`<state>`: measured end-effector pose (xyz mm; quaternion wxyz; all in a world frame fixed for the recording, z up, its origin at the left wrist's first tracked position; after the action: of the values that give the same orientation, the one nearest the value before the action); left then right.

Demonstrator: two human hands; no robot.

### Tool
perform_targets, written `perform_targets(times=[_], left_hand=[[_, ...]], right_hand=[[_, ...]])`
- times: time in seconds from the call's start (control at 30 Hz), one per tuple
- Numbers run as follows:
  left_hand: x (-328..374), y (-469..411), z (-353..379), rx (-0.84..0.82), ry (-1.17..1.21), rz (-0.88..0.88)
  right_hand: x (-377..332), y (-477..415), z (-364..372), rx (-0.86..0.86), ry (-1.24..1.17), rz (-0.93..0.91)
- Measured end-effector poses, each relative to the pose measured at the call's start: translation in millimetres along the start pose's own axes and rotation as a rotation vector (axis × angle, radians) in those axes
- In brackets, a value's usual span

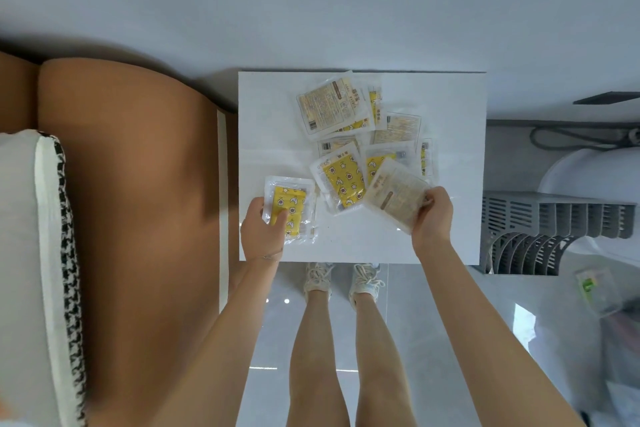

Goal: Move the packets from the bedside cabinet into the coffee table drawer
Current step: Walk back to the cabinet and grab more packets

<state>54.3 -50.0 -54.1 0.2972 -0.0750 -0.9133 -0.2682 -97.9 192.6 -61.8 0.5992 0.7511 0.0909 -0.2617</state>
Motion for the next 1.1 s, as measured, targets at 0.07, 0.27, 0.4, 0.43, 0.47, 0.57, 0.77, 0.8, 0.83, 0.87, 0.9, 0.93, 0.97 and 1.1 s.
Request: perform_targets(times=[0.07,0.27,0.4,0.43,0.47,0.57,0.77,0.8,0.83,0.87,0.9,0.93,0.97,1.1], left_hand=[[-4,-4,-4,0.017,0.027,-0.049],[-4,-9,-6,-0.047,0.147,-0.089],[4,-7,-11,0.002,0.091,0.016],[4,-7,-10,0.005,0.094,0.020],[3,-7,-10,0.009,0.097,0.016],[-1,-8,-8,0.019,0.100,0.006],[-3,-7,-5,0.016,0.118,-0.002],[-3,-7,-5,0.014,0.119,-0.003],[-3,-7,-5,0.016,0.121,0.000],[-2,-7,-6,0.021,0.122,0.006],[-1,-6,-7,0.025,0.124,0.012],[0,-6,-8,0.025,0.124,0.013],[1,-5,-8,0.024,0.127,0.012],[5,0,-8,-0.006,0.201,-0.034]], right_hand=[[-3,-3,-1,-0.068,0.084,-0.041],[-8,-6,-19,0.012,0.321,-0.127],[-24,-2,-18,0.069,0.700,-0.427],[-26,0,-16,0.081,0.730,-0.462],[-28,1,-14,0.097,0.747,-0.493],[-31,4,-2,0.072,0.822,-0.620],[-23,4,7,0.099,0.776,-0.602],[-21,4,7,0.102,0.747,-0.585],[-19,5,7,0.101,0.718,-0.568],[-18,6,7,0.102,0.696,-0.558],[-17,8,6,0.110,0.679,-0.555],[-17,11,4,0.124,0.669,-0.555],[-17,14,1,0.132,0.656,-0.561],[-16,24,-11,0.100,0.594,-0.533]])
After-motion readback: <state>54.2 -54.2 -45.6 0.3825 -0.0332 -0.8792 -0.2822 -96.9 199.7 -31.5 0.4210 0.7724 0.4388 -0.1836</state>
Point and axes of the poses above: each hand's wrist, its own y-axis away from the middle knuckle, its own z-axis out of the palm, x = y × z, the point moved 7 cm from there along -y, towards the middle knuckle, and after that the axes turned 10 degrees about x, right-handed, at the moved point
